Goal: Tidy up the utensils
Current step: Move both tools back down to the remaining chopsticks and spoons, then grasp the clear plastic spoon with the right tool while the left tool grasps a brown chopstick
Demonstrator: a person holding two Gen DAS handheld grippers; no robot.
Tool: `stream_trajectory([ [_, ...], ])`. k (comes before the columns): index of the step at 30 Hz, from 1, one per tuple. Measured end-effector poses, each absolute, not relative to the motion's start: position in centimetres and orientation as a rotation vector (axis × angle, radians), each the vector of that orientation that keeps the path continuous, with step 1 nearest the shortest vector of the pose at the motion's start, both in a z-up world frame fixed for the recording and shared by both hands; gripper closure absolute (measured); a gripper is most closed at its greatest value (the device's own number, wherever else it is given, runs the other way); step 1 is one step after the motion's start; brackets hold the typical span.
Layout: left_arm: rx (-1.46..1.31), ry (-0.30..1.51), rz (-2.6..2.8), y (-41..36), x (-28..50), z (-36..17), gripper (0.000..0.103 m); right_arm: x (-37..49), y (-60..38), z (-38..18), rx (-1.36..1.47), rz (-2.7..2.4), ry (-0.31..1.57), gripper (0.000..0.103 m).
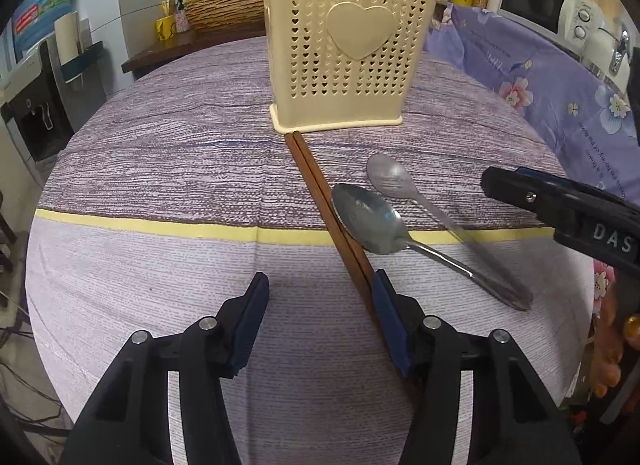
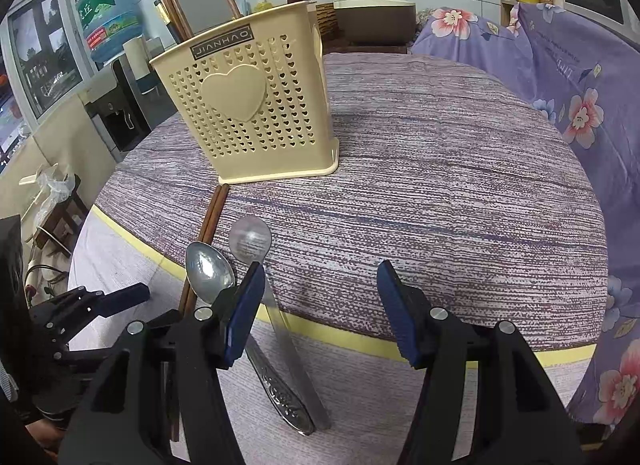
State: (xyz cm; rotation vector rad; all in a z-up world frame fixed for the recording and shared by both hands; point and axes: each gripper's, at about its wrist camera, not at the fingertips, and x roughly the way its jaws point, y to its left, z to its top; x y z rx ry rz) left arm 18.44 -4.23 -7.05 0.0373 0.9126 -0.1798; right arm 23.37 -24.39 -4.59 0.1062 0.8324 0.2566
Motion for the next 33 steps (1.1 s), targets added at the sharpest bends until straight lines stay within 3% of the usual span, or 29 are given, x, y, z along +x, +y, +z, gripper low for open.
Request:
stream_trajectory([
  [11,0.032,0.923,-0.111,-1.5,18.1,-6.7,0.050,23.2,-24.5,-4.5,0.102,0.263,0.842,0.044],
  [25,-0.074,0.884,-0.112,0.1,18.9,-5.4,0.050,25.4,-19.5,-7.0,-0.206,0.371,0.930,0.050],
  [27,-0.079,0.887,-0.114,0.0,19.0,-5.5,0.050,25.2,-19.0,-7.2,-0.217,0.376,0.922,0.052],
  [29,-0.084,0.887,-0.113,0.1,19.0,-5.5,0.050,25.5,-18.8,-7.2,-0.204,0.350,0.919,0.063],
  [33,-0.097,0.885,-0.109,0.4,19.3,-5.5,0.050,26.8,-19.8,-7.3,-0.131,0.265,0.908,0.068],
])
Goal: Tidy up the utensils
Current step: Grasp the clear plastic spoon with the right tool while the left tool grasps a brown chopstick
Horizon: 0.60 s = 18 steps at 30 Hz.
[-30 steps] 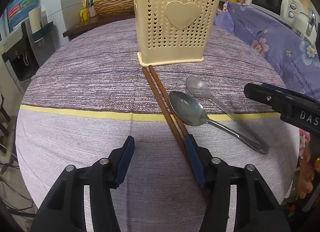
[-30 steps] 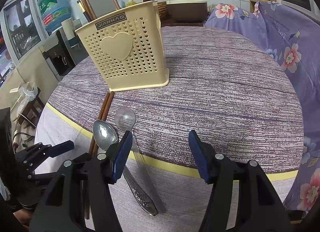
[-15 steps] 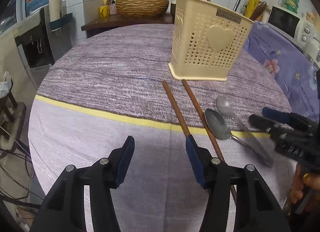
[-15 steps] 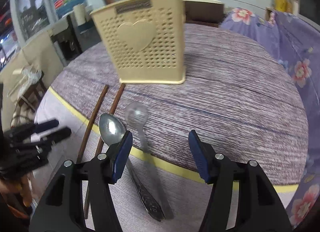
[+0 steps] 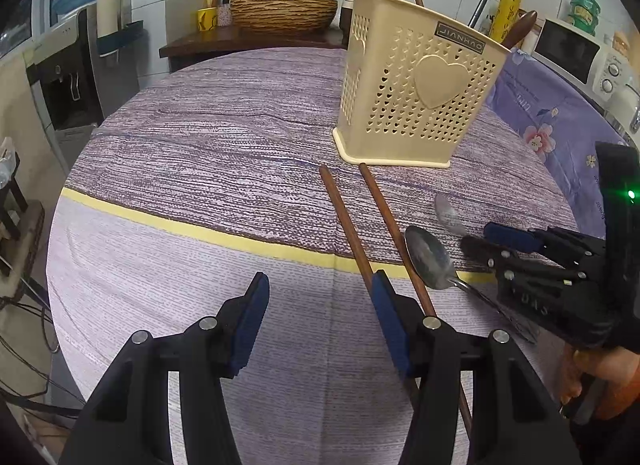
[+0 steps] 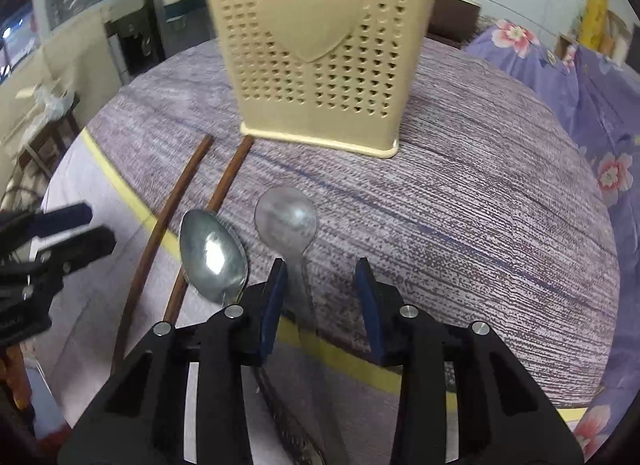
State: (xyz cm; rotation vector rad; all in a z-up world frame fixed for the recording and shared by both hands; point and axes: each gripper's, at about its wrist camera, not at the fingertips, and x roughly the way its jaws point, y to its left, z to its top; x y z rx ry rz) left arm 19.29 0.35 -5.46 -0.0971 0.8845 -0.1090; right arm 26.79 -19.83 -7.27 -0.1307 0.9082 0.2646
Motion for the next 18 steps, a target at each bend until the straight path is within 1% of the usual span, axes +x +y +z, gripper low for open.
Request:
stream_trajectory([
  [5,-0.108,0.887,-0.106,0.7,19.5,-5.6,0.050,27.4,-22.2,-7.0,-0.049,0.234,0.918,0.067],
  [6,-0.111,0.888,-0.105,0.7,19.6,-5.6,0.049,27.5,-22.4,-7.0,-0.043,0.251,0.920,0.064],
  [8,-0.126,0.891,-0.105,0.8,19.7,-5.8,0.049,27.5,-22.2,-6.9,-0.032,0.268,0.931,0.048],
  [9,-0.139,0.894,-0.108,0.9,19.8,-5.8,0.049,27.5,-22.0,-6.9,-0.030,0.266,0.935,0.047],
  [13,-0.145,0.893,-0.108,0.6,20.0,-5.9,0.049,28.1,-20.2,-7.0,-0.109,0.236,0.932,0.047],
  [18,-0.140,0.893,-0.095,0.6,20.2,-6.0,0.049,29.3,-19.1,-7.0,-0.122,0.227,0.947,0.047],
])
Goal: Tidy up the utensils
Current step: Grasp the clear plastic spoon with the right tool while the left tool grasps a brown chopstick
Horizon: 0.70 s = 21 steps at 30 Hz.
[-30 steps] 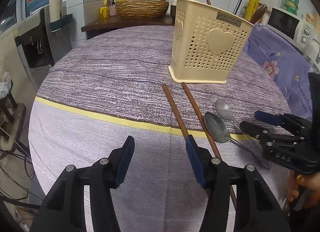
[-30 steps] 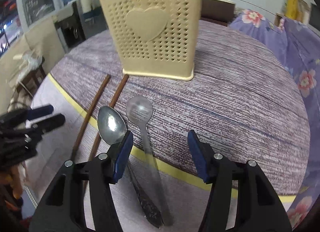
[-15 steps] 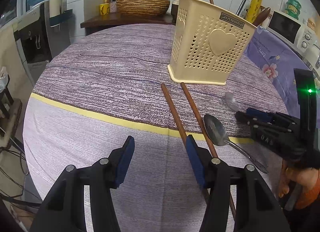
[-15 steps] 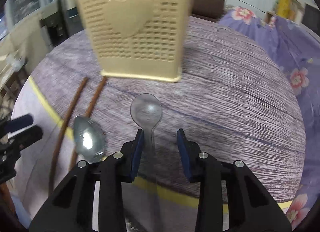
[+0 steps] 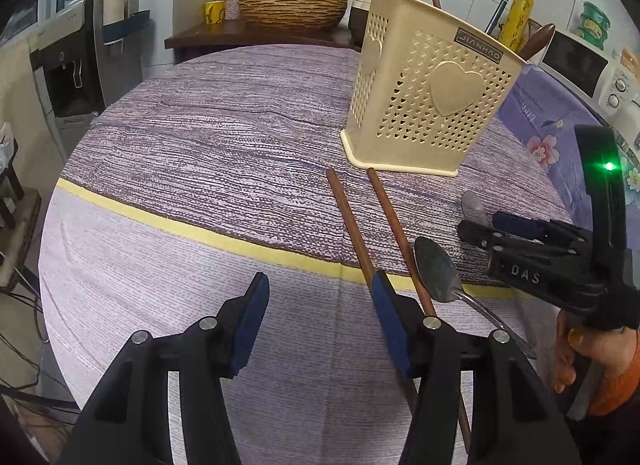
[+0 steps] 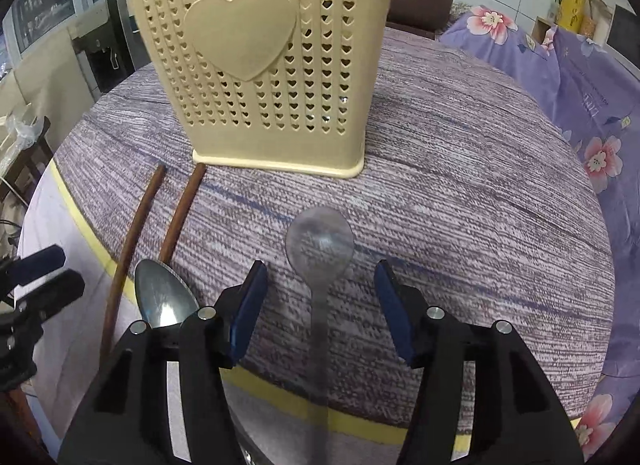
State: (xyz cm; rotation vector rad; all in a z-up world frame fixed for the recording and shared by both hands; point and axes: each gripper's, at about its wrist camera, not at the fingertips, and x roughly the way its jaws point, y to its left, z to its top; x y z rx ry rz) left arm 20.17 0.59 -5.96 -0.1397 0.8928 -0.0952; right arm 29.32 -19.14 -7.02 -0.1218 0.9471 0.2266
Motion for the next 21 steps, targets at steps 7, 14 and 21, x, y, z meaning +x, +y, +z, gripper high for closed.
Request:
stream_trajectory([
  [7,-0.131,0.898,-0.086,0.7,21.3,-6.0,0.049,30.5,-19.1,-6.9,-0.109,0.231,0.951,0.066],
  [14,-0.137,0.904,-0.107,-0.1,23.3,-5.6,0.049,29.5,-21.5,-5.3,-0.001,0.238,0.899,0.066],
  [21,-0.100,0.942,-0.108,-1.8,26.0,-6.1,0.068,26.3,-22.4,-1.8,0.023,0.234,0.800,0.066],
])
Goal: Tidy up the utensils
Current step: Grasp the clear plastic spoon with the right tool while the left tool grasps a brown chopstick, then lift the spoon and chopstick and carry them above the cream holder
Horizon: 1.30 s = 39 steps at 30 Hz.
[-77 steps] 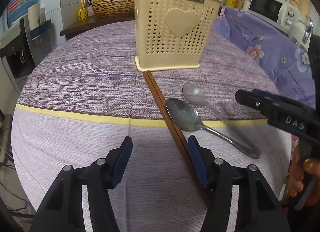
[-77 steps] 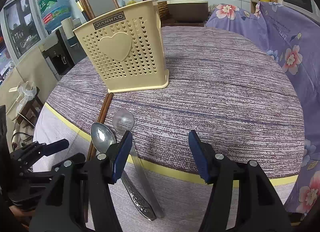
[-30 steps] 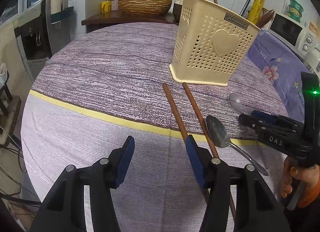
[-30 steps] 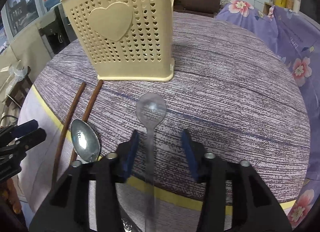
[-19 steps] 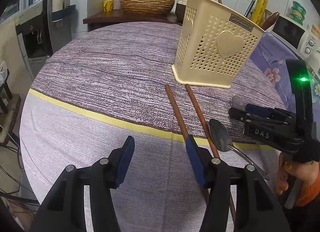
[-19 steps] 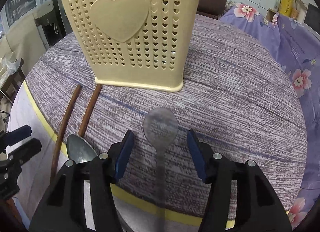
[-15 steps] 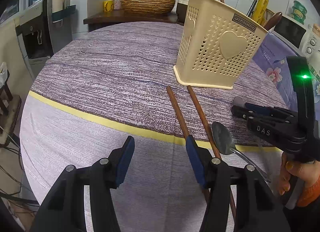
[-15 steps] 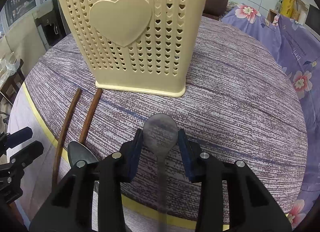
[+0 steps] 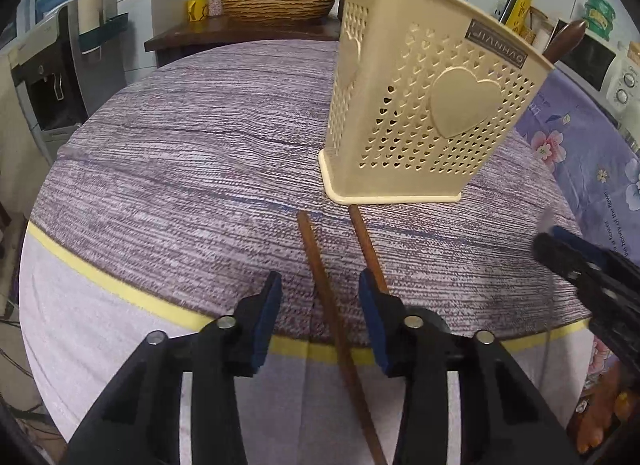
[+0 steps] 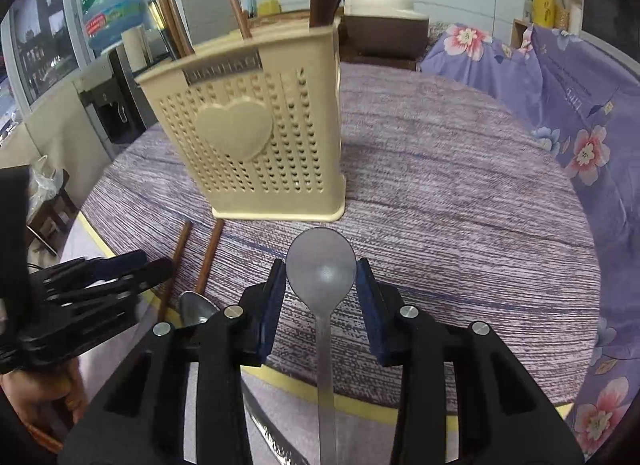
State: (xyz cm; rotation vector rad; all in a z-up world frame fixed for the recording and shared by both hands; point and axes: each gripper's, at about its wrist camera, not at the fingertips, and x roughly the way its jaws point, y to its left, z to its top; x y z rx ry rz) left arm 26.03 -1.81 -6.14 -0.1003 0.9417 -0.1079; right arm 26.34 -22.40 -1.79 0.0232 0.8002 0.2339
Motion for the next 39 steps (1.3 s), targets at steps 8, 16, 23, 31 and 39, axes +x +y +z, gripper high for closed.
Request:
stream_trajectory([
  [8,-0.040,0.974,-0.040,-2.9,27.0,-7.0,0.084,24.5,-23.0,0.3,0.036,0.227,0.739,0.066],
  [16,0.006,0.955,0.005,-3.6,27.0,-7.0,0.093,24.0,-23.1,0.2,0.058,0.241,0.739,0.066],
  [23,-0.030,0.955,-0.020,-3.3,27.6,-6.9,0.094,23.6,-23.8,0.3,0.089,0.243,0.725,0.066],
  [31,-0.132,0.797,-0.086,-1.6,25.5,-1.2,0.095,23.3,-25.4,1.1,0.127,0.254,0.694,0.066],
  [39,-0.152,0.559,-0.130,0.3,20.5,7.4,0.095,22.6,-26.8,2.8,0.165,0.266,0.652,0.066],
])
